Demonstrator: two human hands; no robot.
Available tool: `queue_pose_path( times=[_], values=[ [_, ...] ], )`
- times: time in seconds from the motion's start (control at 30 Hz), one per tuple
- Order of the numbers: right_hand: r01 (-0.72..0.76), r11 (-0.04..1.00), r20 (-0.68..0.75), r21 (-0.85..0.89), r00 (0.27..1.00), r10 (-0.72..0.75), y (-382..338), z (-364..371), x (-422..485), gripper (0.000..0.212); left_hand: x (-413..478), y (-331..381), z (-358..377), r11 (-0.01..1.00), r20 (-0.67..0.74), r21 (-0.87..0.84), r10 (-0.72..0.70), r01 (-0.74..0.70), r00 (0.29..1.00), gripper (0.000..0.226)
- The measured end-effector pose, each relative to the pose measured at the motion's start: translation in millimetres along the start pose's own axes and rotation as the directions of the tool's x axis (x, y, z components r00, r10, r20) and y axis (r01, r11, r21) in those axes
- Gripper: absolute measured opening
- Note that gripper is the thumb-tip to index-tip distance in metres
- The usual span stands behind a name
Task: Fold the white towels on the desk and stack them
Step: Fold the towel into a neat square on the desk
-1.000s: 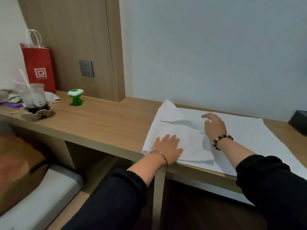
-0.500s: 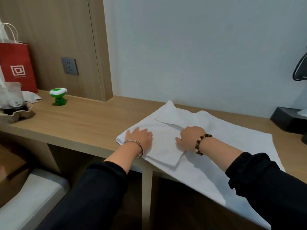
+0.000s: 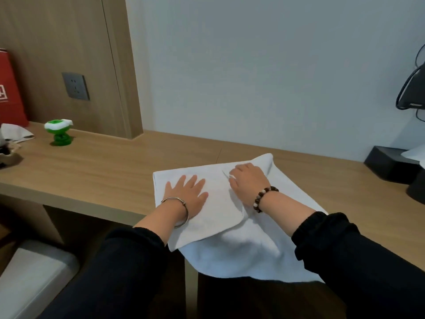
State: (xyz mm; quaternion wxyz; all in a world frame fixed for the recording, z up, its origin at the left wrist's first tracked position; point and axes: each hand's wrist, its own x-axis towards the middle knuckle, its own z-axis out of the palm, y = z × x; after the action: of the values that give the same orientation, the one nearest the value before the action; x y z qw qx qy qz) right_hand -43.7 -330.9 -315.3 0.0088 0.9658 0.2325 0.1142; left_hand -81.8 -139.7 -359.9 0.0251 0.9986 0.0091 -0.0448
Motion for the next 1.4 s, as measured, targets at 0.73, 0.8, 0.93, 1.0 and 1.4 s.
queue_pose_path(
  times=[0.73, 0.8, 0.93, 1.0, 1.4],
  values=[
    [-0.371, 0.887, -0.063, 0.275, 0.913, 0.402, 29.4, 30.2, -0.7, 0.060, 29.3, 51.8, 2.5, 1.000, -0.031, -0.001, -0.003, 0.003, 1.000, 0.057],
    [-0.145, 0.959, -0.140, 0.242, 0.973, 0.183, 37.1, 22.3, 8.5, 0.049, 30.0, 53.3, 3.4, 1.000, -0.047, -0.012, 0.002, -0.003, 0.999, 0.057],
    [0.206, 0.939, 0.165, -0.274, 0.972, -0.165, 45.7, 3.3, 27.3, 0.050, 30.5, 52.4, 4.6, 1.000, -0.064, -0.007, 0.003, -0.003, 0.998, 0.057],
    [0.301, 0.832, 0.269, -0.466, 0.944, -0.191, 48.2, -6.3, 32.4, 0.048, 30.2, 51.3, 4.4, 1.000, -0.068, -0.007, 0.005, -0.006, 0.998, 0.057],
    [-0.397, 0.882, 0.482, 0.255, 0.843, 0.240, 123.9, -41.3, -39.7, 0.070, 30.0, 51.9, 3.6, 0.999, -0.096, -0.039, 0.004, -0.008, 0.995, 0.057]
  ],
)
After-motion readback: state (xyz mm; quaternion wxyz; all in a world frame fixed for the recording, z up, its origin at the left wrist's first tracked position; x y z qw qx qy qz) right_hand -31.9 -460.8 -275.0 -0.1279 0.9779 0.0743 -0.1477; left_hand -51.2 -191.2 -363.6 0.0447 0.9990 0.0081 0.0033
